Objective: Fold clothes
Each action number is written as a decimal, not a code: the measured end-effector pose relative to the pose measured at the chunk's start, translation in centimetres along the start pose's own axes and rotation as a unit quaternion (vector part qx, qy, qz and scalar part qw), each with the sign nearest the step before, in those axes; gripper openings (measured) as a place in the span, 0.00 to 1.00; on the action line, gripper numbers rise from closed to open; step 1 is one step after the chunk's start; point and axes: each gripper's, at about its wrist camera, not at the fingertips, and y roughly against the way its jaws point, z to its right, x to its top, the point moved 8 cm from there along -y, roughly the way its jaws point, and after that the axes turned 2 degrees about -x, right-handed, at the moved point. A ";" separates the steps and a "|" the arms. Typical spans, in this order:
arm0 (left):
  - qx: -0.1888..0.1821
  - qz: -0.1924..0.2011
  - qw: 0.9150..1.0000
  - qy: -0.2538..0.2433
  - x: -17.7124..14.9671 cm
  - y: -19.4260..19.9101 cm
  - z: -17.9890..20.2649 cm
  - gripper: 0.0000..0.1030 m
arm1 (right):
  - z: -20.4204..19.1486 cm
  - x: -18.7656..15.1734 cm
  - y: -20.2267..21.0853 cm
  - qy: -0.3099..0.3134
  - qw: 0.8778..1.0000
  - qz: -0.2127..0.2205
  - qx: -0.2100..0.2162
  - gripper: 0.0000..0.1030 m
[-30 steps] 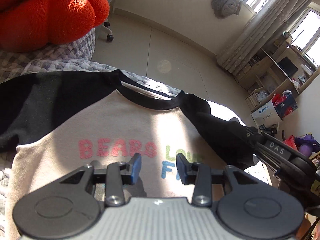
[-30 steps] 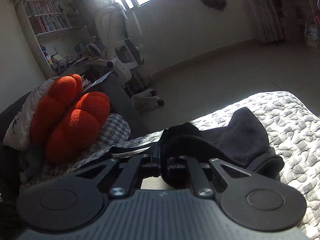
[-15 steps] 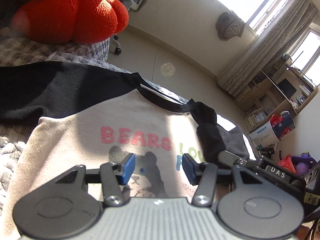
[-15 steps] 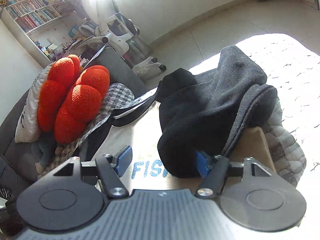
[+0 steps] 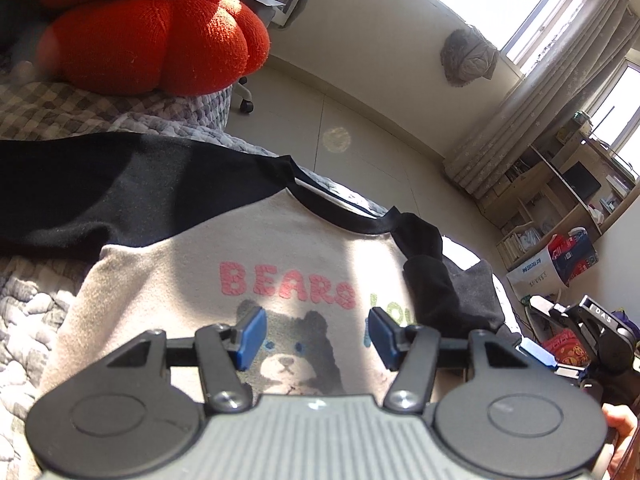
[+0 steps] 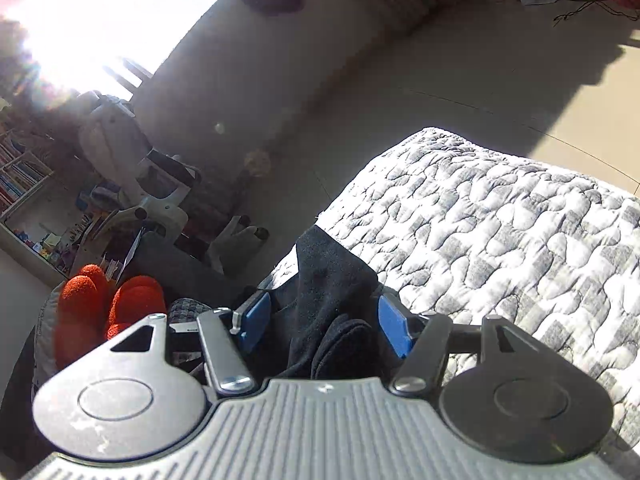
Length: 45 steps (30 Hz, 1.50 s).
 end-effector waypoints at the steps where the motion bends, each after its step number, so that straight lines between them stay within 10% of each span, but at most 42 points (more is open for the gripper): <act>1: -0.002 0.000 1.000 0.001 0.0 -0.1 0.0 0.56 | 0.1 0.2 -0.5 0.007 1.000 0.007 -0.006 0.59; 7: 0.002 -0.010 1.000 -0.004 -0.4 -0.5 -0.2 0.56 | 2.4 -0.5 -4.0 -0.050 0.998 -0.016 -0.016 0.43; 13: -0.021 -0.019 0.999 0.017 -0.4 -1.0 -0.4 0.56 | 0.8 -0.5 -3.4 0.034 0.998 0.040 -0.023 0.13; 22: -0.097 -0.014 0.995 0.020 0.7 -1.1 0.4 0.58 | -6.5 -1.8 1.0 0.144 0.983 0.094 0.068 0.13; 32: -0.232 0.006 0.958 0.167 2.5 -0.1 -1.0 0.71 | -14.9 -11.9 -0.7 0.296 0.943 -0.017 0.150 0.13; 45: -0.117 -0.021 0.977 0.179 1.4 -1.7 -4.4 0.61 | -16.1 -21.4 -1.5 0.406 0.886 -0.141 0.175 0.20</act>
